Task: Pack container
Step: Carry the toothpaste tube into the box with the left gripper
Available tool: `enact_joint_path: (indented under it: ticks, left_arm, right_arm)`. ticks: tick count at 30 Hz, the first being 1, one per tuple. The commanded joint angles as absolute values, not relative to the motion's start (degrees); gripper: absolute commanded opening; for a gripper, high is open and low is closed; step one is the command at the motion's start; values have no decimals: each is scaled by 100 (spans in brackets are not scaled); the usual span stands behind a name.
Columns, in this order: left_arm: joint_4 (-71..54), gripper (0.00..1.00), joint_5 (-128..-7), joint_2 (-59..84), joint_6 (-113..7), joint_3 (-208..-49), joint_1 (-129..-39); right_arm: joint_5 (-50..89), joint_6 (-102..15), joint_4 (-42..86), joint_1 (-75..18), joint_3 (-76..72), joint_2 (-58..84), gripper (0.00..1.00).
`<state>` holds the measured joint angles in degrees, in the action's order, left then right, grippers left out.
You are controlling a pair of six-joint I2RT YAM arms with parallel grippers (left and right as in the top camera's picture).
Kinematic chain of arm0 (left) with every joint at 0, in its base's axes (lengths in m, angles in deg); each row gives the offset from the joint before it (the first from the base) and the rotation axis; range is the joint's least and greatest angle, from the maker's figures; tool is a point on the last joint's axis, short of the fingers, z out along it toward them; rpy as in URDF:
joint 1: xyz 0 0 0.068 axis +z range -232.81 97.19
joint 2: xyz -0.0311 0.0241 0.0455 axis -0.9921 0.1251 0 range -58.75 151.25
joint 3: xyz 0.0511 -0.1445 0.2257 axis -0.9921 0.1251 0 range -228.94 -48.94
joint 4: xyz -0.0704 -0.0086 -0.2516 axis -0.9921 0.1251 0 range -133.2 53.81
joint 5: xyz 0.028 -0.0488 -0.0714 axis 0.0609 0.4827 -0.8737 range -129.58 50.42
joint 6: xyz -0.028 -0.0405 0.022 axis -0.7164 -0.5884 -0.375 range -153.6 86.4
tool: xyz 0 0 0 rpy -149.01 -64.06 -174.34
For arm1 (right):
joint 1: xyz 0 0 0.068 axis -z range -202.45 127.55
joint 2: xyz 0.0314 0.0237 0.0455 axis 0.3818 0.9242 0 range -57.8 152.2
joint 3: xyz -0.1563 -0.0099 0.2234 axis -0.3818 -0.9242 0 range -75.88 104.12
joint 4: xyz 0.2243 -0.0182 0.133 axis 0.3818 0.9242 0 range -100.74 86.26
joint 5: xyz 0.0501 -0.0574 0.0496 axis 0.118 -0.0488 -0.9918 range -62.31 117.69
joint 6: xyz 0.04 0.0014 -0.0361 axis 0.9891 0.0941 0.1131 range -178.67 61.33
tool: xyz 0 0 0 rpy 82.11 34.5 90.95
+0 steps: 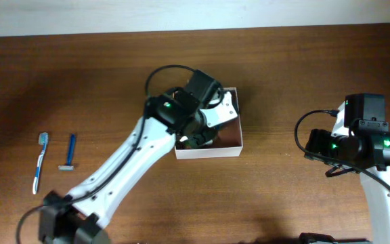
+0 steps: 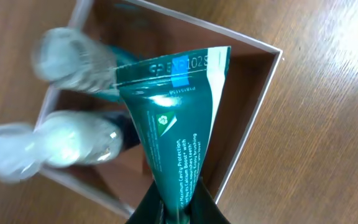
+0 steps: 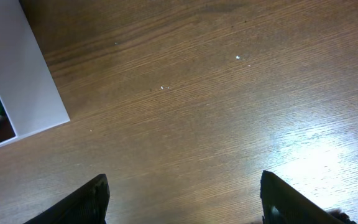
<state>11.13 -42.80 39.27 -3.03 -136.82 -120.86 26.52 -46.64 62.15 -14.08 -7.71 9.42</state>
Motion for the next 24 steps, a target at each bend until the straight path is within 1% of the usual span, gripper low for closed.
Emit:
enact_joint_path:
  ticks: [1, 5, 8, 11, 13, 15, 17, 20, 22, 23, 24]
  left_arm:
    - [927, 0, -4296, 4279, -50, -13673, -12156]
    - [803, 1, -4282, 4637, -54, -13673, -12156]
    - [801, 8, -4280, 4735, -54, -13673, -12156]
    - [801, 42, -4282, 4742, -54, -13675, -12156]
    - [803, 47, -4280, 4742, -54, -13675, -12156]
    - [807, 58, -4263, 4714, -56, -13675, -12156]
    - [827, 60, -4011, 4604, -137, -13684, -12156]
    - [1008, 63, -3205, 4005, -638, -13730, -12103]
    - [1093, 65, -3037, 3603, -911, -13730, -11965]
    - [1133, 69, -3030, 3424, -1035, -13730, -11863]
    - [1172, 87, -3028, 3184, -1219, -13728, -11675]
  right_arm:
    - [2617, -4622, 6219, -1376, -785, 909, 70]
    - [2617, -4622, 6245, -1376, -785, 909, 70]
    - [2617, -4624, 6252, -1376, -785, 909, 70]
    - [2617, -4624, 6252, -1376, -785, 909, 70]
    - [2619, -4624, 6252, -1376, -785, 909, 70]
    - [2619, -4624, 6254, -1376, -785, 909, 70]
    - [2619, -4624, 6254, -1376, -785, 909, 70]
    - [2619, -4644, 6256, -1376, -785, 909, 70]
    - [2619, -4644, 6254, -1376, -785, 909, 70]
    - [2619, -4644, 6254, -1376, -785, 909, 70]
    - [2619, -4644, 6252, -1376, -785, 909, 70]
